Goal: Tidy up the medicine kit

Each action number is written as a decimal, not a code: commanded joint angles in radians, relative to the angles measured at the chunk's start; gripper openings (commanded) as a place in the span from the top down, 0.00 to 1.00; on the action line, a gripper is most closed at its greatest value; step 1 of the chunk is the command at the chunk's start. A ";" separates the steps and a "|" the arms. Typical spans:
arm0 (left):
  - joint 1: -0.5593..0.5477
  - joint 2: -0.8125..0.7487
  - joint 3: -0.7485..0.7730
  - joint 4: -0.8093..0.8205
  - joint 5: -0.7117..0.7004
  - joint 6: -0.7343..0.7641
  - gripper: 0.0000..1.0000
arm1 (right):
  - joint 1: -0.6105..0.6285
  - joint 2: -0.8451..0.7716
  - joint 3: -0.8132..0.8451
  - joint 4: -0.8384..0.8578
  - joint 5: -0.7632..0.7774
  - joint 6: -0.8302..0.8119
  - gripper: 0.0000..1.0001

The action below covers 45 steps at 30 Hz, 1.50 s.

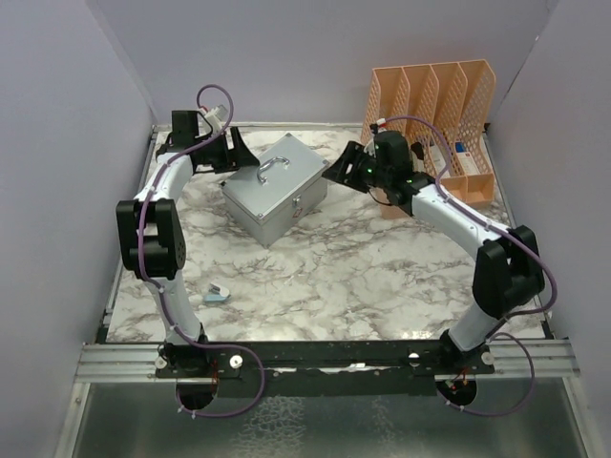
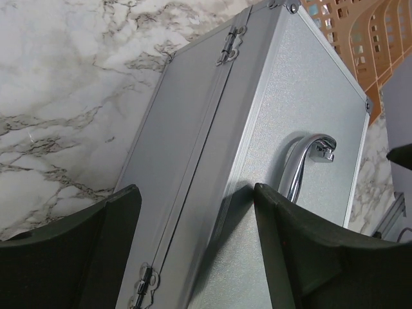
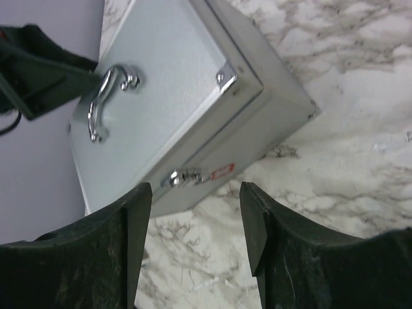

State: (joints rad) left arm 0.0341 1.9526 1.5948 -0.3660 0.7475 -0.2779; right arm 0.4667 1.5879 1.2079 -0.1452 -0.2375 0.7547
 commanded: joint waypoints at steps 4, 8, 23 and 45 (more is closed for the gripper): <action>-0.008 -0.016 -0.017 -0.099 -0.013 0.044 0.35 | 0.001 0.233 0.255 0.046 0.222 0.000 0.42; -0.019 -0.028 -0.022 -0.112 -0.012 0.046 0.45 | 0.001 0.332 0.350 0.027 0.171 -0.071 0.44; -0.044 -0.182 -0.208 -0.128 -0.103 0.040 0.70 | 0.001 0.309 0.214 0.021 -0.130 -0.196 0.68; -0.086 -0.488 -0.490 -0.112 -0.294 0.067 0.54 | 0.002 -0.066 0.082 -0.149 0.126 -0.347 0.40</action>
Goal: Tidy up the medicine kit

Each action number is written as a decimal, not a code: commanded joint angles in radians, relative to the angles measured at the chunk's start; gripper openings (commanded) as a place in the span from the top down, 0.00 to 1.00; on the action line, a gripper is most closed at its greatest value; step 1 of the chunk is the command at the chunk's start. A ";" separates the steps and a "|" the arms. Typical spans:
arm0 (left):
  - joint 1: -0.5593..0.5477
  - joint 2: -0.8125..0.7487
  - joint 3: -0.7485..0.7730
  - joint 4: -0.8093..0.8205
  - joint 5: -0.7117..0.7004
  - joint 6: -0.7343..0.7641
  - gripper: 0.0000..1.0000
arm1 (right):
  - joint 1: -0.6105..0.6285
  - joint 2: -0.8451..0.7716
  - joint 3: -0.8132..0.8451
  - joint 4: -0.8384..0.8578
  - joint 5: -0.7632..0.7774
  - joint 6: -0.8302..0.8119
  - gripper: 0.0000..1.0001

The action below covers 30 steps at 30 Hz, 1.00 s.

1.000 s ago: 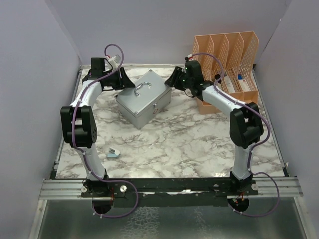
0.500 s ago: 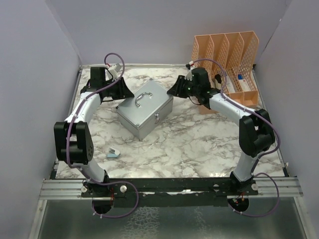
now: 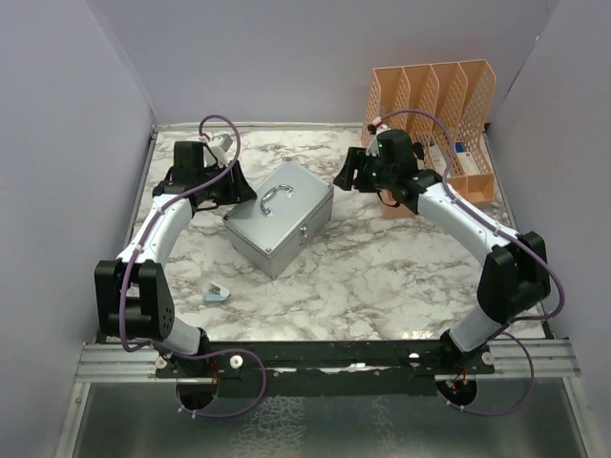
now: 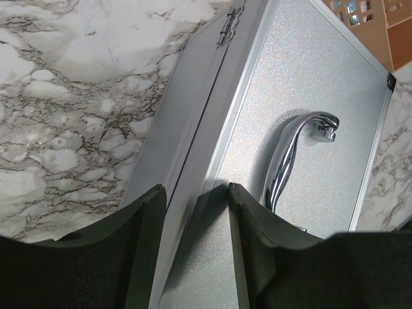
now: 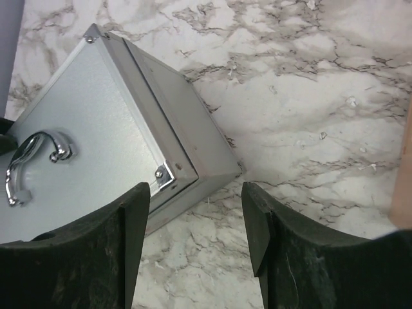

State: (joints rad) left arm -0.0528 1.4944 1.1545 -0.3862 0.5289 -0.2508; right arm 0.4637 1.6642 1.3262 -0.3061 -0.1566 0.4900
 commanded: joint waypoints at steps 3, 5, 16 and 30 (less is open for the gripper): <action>0.001 -0.048 -0.075 -0.072 -0.055 0.030 0.54 | 0.012 -0.261 -0.187 0.121 0.047 -0.116 0.41; 0.001 -0.055 -0.088 -0.063 -0.038 0.024 0.59 | 0.028 -0.317 -0.271 0.176 0.051 -0.150 0.41; 0.001 -0.039 -0.103 -0.054 -0.055 0.022 0.74 | 0.280 -0.337 -0.515 0.359 0.244 -0.203 0.45; 0.001 -0.008 -0.116 -0.043 -0.071 0.018 0.74 | 0.478 -0.155 -0.624 0.799 0.460 -0.202 0.47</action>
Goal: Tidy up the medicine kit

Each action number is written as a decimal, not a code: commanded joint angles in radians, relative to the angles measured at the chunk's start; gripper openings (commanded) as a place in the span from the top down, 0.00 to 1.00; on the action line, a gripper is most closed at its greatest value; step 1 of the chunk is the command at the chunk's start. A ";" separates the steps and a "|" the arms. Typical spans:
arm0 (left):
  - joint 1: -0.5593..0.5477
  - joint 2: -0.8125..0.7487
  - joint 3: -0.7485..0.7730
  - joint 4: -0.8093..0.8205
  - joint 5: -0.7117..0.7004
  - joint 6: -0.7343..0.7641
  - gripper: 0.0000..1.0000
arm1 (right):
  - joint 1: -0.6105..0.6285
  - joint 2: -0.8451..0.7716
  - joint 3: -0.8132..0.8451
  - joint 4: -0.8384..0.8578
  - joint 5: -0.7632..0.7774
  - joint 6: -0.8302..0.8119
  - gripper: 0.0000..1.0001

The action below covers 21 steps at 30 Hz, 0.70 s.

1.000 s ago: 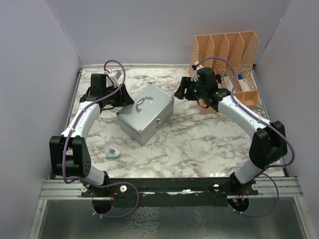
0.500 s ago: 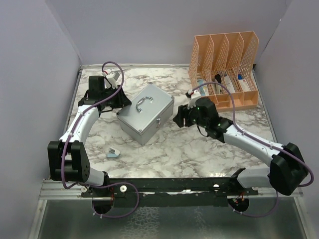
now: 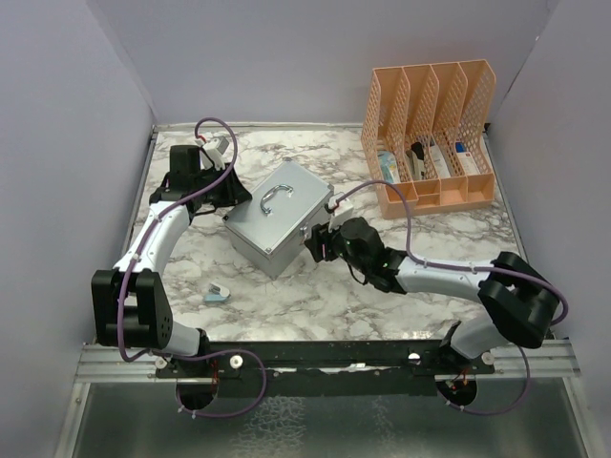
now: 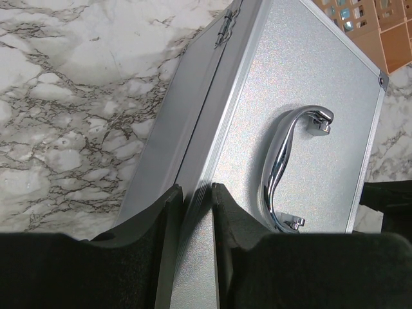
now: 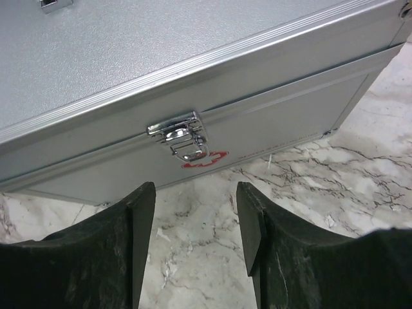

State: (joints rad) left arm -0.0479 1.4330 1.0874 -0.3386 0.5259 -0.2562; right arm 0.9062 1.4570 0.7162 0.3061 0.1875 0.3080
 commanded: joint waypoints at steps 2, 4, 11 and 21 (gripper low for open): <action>-0.004 0.055 -0.050 -0.090 -0.067 0.024 0.74 | 0.042 0.076 -0.019 0.220 0.129 -0.025 0.47; -0.004 0.056 -0.051 -0.090 -0.065 0.023 0.74 | 0.049 0.097 -0.021 0.251 0.144 -0.033 0.47; -0.004 0.058 -0.053 -0.091 -0.066 0.024 0.74 | 0.088 0.169 -0.016 0.337 0.227 -0.074 0.49; -0.004 0.061 -0.056 -0.090 -0.063 0.022 0.74 | 0.121 0.257 0.030 0.362 0.530 -0.065 0.54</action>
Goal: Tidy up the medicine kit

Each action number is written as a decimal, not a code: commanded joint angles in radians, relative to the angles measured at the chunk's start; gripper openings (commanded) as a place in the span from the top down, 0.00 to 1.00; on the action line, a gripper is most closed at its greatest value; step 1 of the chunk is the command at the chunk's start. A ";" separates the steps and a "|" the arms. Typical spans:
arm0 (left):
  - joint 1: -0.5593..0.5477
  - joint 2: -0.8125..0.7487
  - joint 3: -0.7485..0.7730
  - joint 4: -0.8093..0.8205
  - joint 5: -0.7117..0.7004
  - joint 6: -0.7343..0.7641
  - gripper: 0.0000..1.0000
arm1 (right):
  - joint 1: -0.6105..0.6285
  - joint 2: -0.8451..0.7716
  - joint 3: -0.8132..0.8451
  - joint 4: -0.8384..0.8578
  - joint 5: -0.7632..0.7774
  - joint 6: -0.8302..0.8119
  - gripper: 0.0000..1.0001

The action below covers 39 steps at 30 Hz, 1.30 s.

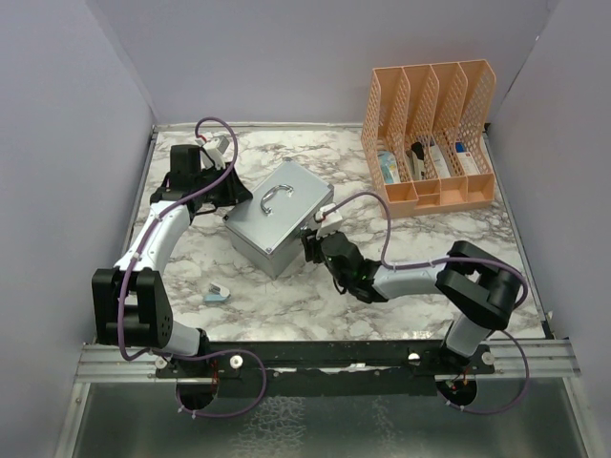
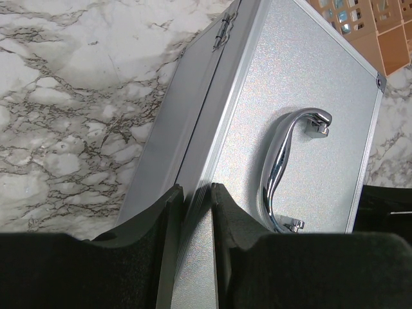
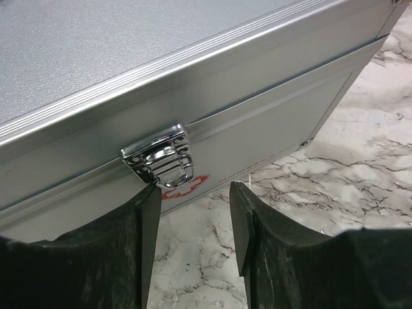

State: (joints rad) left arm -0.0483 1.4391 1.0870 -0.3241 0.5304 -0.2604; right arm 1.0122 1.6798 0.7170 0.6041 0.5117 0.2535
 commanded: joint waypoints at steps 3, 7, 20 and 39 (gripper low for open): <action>-0.004 0.057 -0.054 -0.105 -0.066 0.027 0.74 | 0.014 0.046 0.024 0.112 0.228 -0.053 0.57; -0.005 0.060 -0.053 -0.104 -0.058 0.024 0.74 | 0.014 0.042 0.010 0.079 0.311 -0.038 0.61; -0.004 0.060 -0.054 -0.105 -0.051 0.025 0.75 | 0.015 -0.020 -0.034 0.048 0.343 -0.020 0.74; -0.004 0.061 -0.056 -0.104 -0.035 0.021 0.75 | 0.015 -0.026 -0.025 0.063 0.103 -0.052 0.67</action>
State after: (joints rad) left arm -0.0521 1.4544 1.0859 -0.2852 0.5346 -0.2680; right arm 1.0275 1.6413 0.6910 0.6384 0.7383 0.2119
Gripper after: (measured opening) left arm 0.261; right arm 0.292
